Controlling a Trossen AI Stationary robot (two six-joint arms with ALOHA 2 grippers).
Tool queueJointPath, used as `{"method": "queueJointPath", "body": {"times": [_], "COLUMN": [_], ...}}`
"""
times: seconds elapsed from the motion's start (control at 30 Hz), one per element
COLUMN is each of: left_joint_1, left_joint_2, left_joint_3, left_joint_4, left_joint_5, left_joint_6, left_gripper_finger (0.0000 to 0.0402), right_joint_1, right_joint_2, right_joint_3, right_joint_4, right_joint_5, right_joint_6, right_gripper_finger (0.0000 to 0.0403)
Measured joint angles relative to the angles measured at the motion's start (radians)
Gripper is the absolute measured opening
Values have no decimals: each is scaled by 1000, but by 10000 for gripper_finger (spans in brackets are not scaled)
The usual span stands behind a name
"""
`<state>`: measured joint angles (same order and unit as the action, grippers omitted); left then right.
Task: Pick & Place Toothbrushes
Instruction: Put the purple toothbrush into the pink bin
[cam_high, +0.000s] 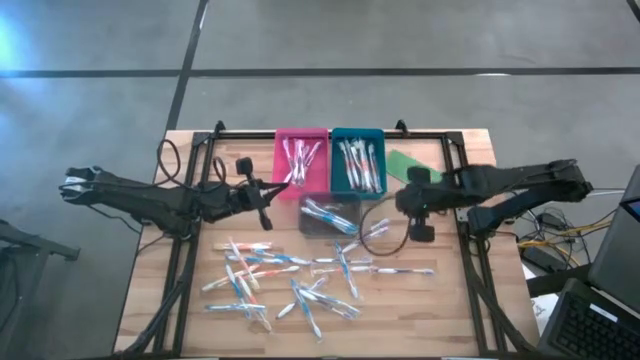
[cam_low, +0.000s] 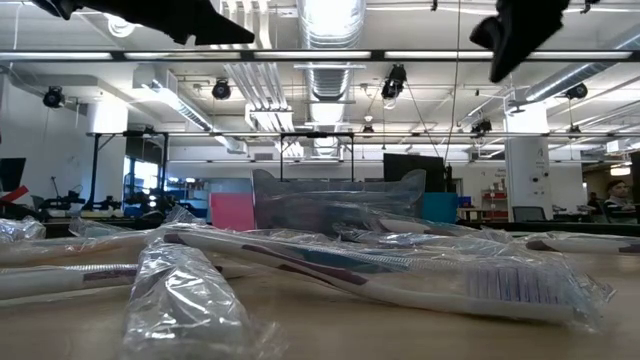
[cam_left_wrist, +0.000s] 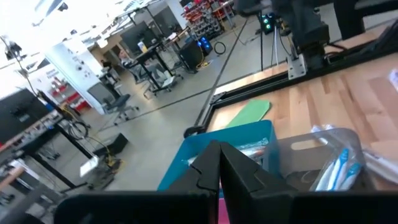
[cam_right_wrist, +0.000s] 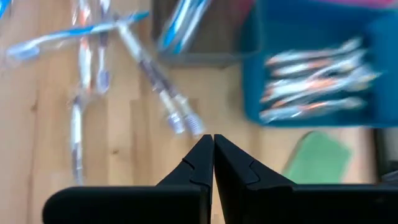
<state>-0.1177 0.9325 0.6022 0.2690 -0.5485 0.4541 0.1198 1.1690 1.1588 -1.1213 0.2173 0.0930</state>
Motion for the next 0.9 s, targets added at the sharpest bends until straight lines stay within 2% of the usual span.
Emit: {"method": "queueJointPath", "body": {"times": [0.1,0.23,0.33,0.47,0.7,0.9], "left_joint_1": [0,0,0,0,-13,-38], "left_joint_2": [0,0,0,0,2,8], "left_joint_3": [0,-1,-1,-2,-42,-129], "left_joint_4": [-6,-43,-68,-87,-100,-38], "left_joint_5": [1,7,7,7,15,8], "left_joint_6": [-54,-119,-174,-257,-397,-479], "left_gripper_finger": [10,10,10,10,10,8], "right_joint_1": [28,61,119,211,345,432], "right_joint_2": [18,60,95,158,276,342], "right_joint_3": [-75,-152,-173,-176,-70,46], "right_joint_4": [5,5,8,35,45,22], "right_joint_5": [-46,-166,-154,-88,-57,-57], "right_joint_6": [114,230,271,274,258,403], "right_gripper_finger": [8,8,8,8,8,8]}}
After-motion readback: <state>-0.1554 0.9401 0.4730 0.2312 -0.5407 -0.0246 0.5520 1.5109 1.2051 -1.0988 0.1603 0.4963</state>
